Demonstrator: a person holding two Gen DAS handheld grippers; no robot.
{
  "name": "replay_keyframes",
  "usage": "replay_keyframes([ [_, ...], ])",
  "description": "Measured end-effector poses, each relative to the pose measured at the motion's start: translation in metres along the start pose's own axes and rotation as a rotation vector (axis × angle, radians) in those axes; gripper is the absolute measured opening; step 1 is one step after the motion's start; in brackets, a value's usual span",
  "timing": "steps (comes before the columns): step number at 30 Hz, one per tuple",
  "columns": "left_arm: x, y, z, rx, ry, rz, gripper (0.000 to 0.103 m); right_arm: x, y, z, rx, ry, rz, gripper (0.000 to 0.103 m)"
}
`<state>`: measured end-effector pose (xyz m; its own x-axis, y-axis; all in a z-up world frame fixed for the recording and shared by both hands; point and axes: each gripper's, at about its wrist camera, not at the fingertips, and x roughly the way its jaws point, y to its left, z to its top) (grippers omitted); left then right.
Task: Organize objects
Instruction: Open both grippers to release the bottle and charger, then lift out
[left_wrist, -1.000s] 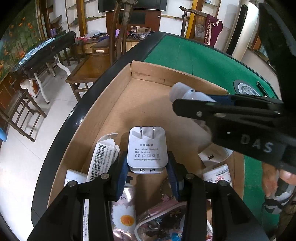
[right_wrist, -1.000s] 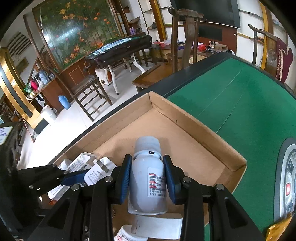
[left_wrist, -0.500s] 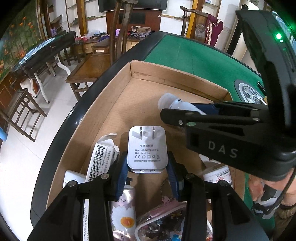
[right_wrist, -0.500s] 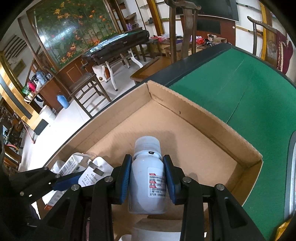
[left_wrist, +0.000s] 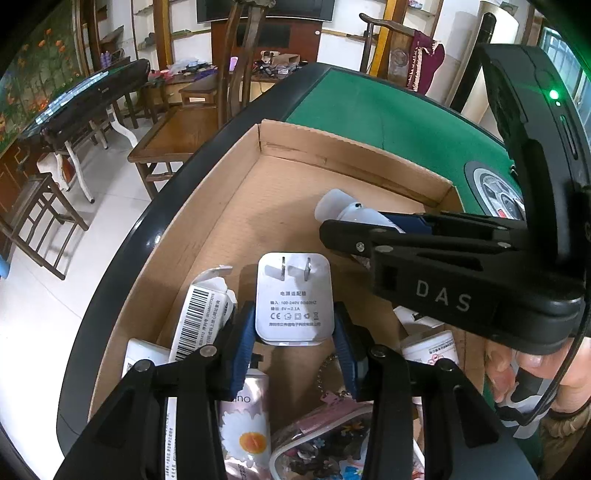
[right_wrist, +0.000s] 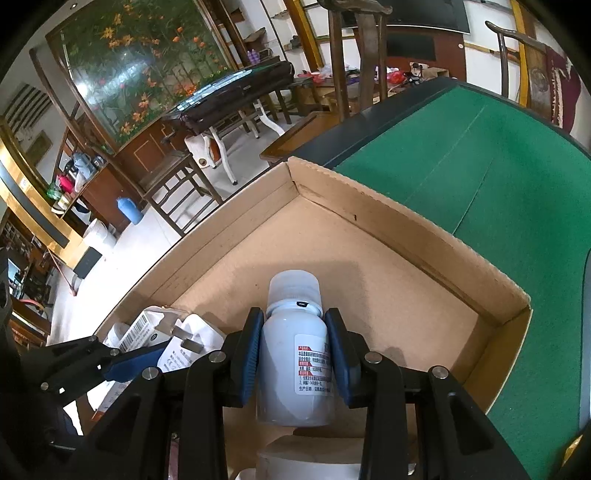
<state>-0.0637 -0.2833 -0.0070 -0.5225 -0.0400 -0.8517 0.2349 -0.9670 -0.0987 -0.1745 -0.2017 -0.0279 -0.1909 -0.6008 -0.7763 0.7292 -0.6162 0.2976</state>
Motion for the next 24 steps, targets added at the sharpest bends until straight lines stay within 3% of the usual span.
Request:
replay_keyframes([
  [12,-0.013,-0.002,-0.006,-0.007,-0.027,-0.018,0.047,-0.024,0.001,0.000,0.032,-0.060,0.033,0.038],
  [22,-0.035,-0.014,-0.011,0.010,-0.074,-0.010,0.050,-0.058,0.005,-0.012,0.004,-0.111,-0.011,0.038],
  [24,-0.041,-0.018,-0.013,0.013,-0.084,-0.012,0.051,-0.066,0.004,-0.015,0.007,-0.118,-0.012,0.042],
])
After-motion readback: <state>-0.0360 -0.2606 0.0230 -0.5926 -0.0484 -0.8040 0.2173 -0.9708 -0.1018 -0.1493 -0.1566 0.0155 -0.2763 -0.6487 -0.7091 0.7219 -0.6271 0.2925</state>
